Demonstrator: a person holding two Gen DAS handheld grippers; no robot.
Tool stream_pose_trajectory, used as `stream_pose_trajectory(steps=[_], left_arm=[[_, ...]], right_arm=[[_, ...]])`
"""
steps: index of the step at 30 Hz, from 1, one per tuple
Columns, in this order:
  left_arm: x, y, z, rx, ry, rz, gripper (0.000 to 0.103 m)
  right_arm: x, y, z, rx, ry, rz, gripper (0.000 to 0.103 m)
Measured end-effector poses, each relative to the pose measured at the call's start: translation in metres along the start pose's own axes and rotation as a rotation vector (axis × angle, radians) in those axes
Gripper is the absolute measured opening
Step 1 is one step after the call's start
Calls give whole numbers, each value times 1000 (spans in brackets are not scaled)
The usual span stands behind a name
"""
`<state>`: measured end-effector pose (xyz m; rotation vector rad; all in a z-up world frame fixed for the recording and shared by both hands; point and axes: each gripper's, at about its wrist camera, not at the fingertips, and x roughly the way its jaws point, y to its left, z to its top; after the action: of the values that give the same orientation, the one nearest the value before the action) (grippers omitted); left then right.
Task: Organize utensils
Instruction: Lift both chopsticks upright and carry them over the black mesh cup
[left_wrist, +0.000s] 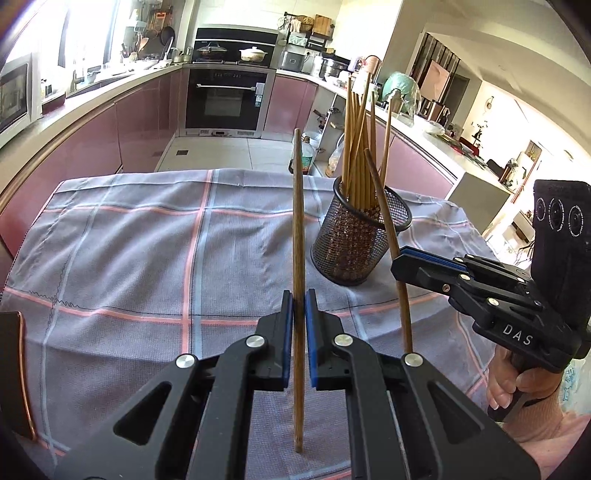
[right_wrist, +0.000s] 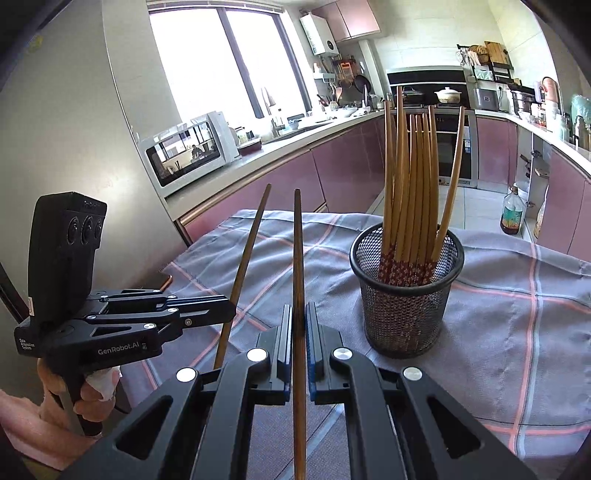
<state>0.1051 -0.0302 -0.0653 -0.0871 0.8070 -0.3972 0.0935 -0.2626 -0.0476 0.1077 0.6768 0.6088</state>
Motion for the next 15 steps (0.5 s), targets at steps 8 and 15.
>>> stream_pose_trajectory(steps=[8,15], left_arm=[[-9,-5,1,10,-25,-13,7],[-16,-7,1,15,-39,-22,7]], right_arm=[[-8,-2,3,11,-30,1,5],[-16,-7,6,13,-49,-1,5]])
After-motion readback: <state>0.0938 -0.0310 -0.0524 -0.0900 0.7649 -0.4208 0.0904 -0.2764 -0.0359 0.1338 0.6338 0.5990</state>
